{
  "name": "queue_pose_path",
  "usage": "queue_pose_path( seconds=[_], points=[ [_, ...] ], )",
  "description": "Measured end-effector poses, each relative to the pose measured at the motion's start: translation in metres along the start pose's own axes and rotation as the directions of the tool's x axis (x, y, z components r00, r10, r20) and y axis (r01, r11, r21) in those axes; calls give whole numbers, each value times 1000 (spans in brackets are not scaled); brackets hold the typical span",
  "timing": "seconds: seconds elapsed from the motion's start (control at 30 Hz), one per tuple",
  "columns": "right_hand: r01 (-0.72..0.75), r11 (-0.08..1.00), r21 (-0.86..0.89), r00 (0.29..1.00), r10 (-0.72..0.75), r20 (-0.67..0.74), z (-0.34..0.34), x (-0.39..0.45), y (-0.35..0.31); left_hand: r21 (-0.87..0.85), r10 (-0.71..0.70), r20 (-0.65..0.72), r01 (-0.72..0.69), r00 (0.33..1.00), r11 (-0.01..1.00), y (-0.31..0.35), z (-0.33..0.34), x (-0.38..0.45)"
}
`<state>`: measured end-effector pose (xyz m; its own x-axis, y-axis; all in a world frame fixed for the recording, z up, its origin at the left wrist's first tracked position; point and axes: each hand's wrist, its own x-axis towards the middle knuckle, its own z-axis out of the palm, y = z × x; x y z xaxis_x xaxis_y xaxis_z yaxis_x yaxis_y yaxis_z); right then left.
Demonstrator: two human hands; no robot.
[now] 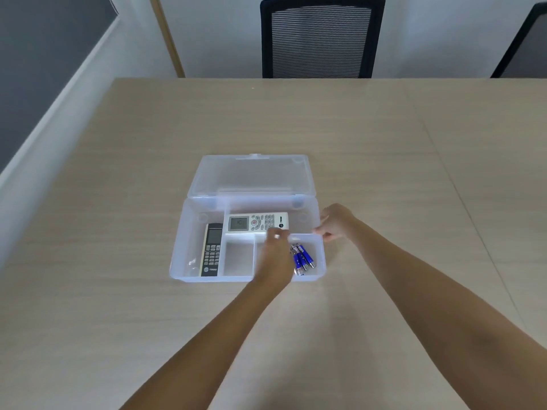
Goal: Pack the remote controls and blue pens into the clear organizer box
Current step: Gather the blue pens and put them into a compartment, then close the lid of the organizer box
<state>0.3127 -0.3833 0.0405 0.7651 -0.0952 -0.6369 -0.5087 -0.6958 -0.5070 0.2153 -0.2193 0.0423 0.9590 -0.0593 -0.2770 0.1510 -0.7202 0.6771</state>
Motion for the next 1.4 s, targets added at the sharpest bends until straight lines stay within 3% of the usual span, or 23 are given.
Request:
queue_pose_path(
  seconds=[0.07, 0.13, 0.2, 0.23, 0.3, 0.43, 0.53, 0.63, 0.8, 0.87, 0.93, 0.97, 1.0, 1.03, 1.07, 1.1, 1.17, 1.23, 1.3, 1.37, 1.4],
  points=[
    [44, 995, 94, 995, -35, -89, -2, 13, -6, 117, 17, -221, 9, 975, 993, -40, -25, -12],
    [65, 976, 208, 983, -27, -183, -2, 24, -15, 264, -92, -309, 178, 947, 948, -87, -49, -22],
    [43, 951, 306, 981, 17, -191, -2, 40, -35, 319, -285, -233, 350, 930, 880, -123, -67, -24],
    [27, 930, 366, 982, 42, -182, -1, 46, -39, 322, -329, -176, 370, 928, 871, -135, -71, -25],
    [69, 914, 401, 989, -11, -146, 13, 52, -91, 252, -332, -218, 381, 918, 890, -160, -99, -32],
    [14, 917, 398, 997, 15, -71, 6, 63, -72, 230, -289, -182, 327, 940, 917, -152, -86, -31],
    [33, 855, 517, 999, -27, -19, -6, 63, -53, 203, -288, -191, 325, 938, 924, -144, -74, -33],
    [177, 791, 586, 978, -76, -192, -22, 8, -36, 203, -206, -170, 239, 964, 949, -128, -76, -70],
    [412, 802, 432, 873, -213, -438, -10, -20, -28, 129, -262, -139, 280, 955, 951, -130, -74, -60],
    [439, 662, 608, 890, -226, -397, -12, -35, -26, 91, -264, -132, 277, 955, 957, -129, -70, -59],
    [331, 409, 850, 934, -269, -235, -14, -46, -25, -61, -284, -136, 278, 949, 959, -130, -72, -55],
    [243, 311, 919, 948, -275, -158, -15, -50, -25, -268, -315, -126, 273, 941, 924, -131, -78, -54],
    [166, 254, 953, 959, -267, -96, -16, -54, -25, -541, -347, -87, 249, 934, 804, -132, -88, -54],
    [111, 243, 964, 966, -255, -47, -15, -59, -22, -772, -369, -37, 208, 929, 600, -136, -97, -54],
    [81, 275, 958, 967, -253, -9, -12, -63, -18, -915, -385, 8, 162, 923, 369, -143, -106, -54],
    [91, 356, 930, 965, -264, 6, -7, -66, -11, -973, -406, 20, 111, 914, 203, -152, -115, -54],
    [169, 533, 829, 958, -286, -12, 7, -71, 2, -994, -433, 10, 57, 901, 97, -164, -126, -49],
    [211, 676, 707, 974, -206, -93, 25, -67, 12, -980, -429, -1, 84, 903, 181, -165, -123, -44],
    [249, 821, 514, 968, -188, -168, 40, -67, 19, -891, -440, -29, 176, 897, 419, -159, -116, -40],
    [253, 892, 375, 966, -214, -143, 57, -72, 27, -668, -417, -80, 262, 905, 696, -157, -111, -46],
    [234, 909, 344, 971, -203, -126, 64, -74, 32, -560, -389, -102, 271, 915, 783, -157, -108, -46]
  ],
)
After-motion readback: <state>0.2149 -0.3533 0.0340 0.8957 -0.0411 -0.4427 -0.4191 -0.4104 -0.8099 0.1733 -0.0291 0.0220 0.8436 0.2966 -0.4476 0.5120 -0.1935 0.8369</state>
